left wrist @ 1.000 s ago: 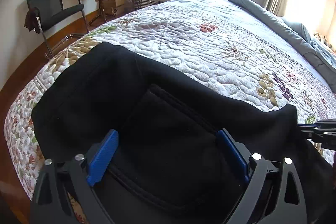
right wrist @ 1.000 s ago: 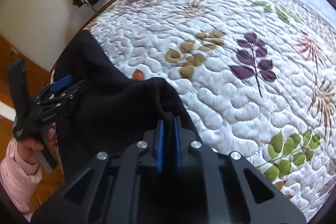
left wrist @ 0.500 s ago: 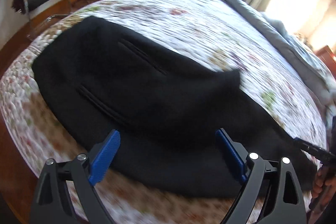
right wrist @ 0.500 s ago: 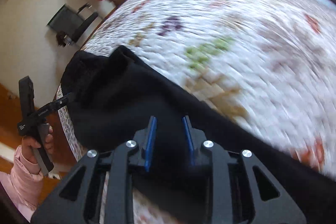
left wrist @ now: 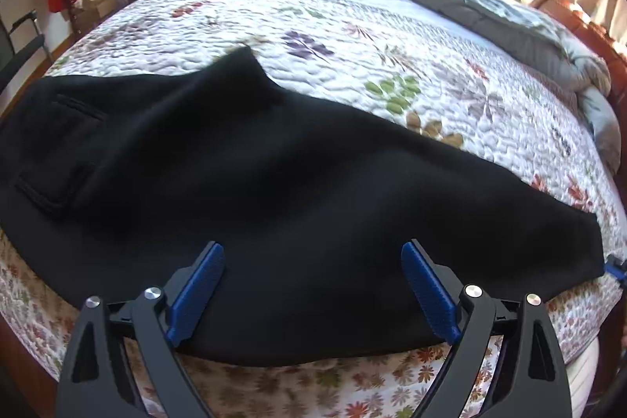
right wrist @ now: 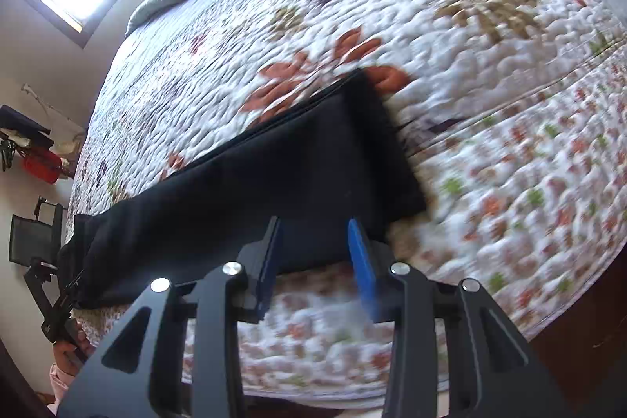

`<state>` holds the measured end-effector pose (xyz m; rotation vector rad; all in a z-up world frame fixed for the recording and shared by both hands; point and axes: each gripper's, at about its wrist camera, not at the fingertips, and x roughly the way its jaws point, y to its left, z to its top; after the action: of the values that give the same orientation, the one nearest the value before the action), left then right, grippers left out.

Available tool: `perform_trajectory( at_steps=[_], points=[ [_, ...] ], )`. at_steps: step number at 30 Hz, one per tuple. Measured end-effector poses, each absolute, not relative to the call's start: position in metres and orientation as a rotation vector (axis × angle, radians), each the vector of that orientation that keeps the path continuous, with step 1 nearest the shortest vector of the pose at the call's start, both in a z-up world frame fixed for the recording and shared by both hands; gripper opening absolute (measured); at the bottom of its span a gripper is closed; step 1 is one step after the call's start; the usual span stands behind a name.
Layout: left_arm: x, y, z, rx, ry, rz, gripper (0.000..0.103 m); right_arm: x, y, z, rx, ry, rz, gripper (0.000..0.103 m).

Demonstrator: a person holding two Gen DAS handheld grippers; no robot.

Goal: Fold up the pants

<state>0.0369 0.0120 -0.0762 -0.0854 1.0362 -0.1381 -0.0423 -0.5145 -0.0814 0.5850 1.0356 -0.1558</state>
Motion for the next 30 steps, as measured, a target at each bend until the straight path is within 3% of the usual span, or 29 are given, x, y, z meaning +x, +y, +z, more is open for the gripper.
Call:
perform_trajectory(
  at_steps=[1, 2, 12, 13, 17, 22, 26, 28, 30],
  points=[
    [0.036, 0.009, -0.077, -0.074, 1.040, -0.134, 0.092, -0.042, -0.521, -0.083, 0.579, 1.041, -0.154, 0.052],
    [0.034, 0.005, -0.079, -0.063, 1.043, -0.133, 0.092, -0.040, -0.525, -0.084, 0.566, 1.045, -0.153, 0.055],
    [0.031, -0.010, -0.077, -0.018, 1.054, -0.116, 0.093, 0.009, -0.531, -0.104, 0.384, 1.108, -0.077, 0.056],
    [0.031, -0.010, -0.078, -0.015, 1.057, -0.114, 0.093, 0.011, -0.529, -0.107, 0.388, 1.122, -0.069, 0.054],
    [0.032, -0.011, -0.078, -0.011, 1.062, -0.110, 0.093, 0.018, -0.525, -0.105, 0.339, 1.130, -0.039, 0.010],
    [0.032, -0.014, -0.070, -0.060, 1.043, -0.144, 0.093, 0.013, -0.542, -0.076, 0.361, 1.023, -0.065, 0.007],
    [0.034, -0.028, -0.080, -0.015, 1.071, -0.170, 0.093, 0.019, -0.564, -0.094, 0.452, 1.074, -0.098, 0.004],
    [0.035, -0.031, -0.091, 0.006, 1.096, -0.156, 0.093, 0.023, -0.561, -0.109, 0.440, 1.109, -0.096, 0.005],
    [0.033, -0.035, -0.094, 0.044, 1.085, -0.149, 0.094, 0.022, -0.562, -0.108, 0.448, 1.097, -0.107, 0.014]
  ],
)
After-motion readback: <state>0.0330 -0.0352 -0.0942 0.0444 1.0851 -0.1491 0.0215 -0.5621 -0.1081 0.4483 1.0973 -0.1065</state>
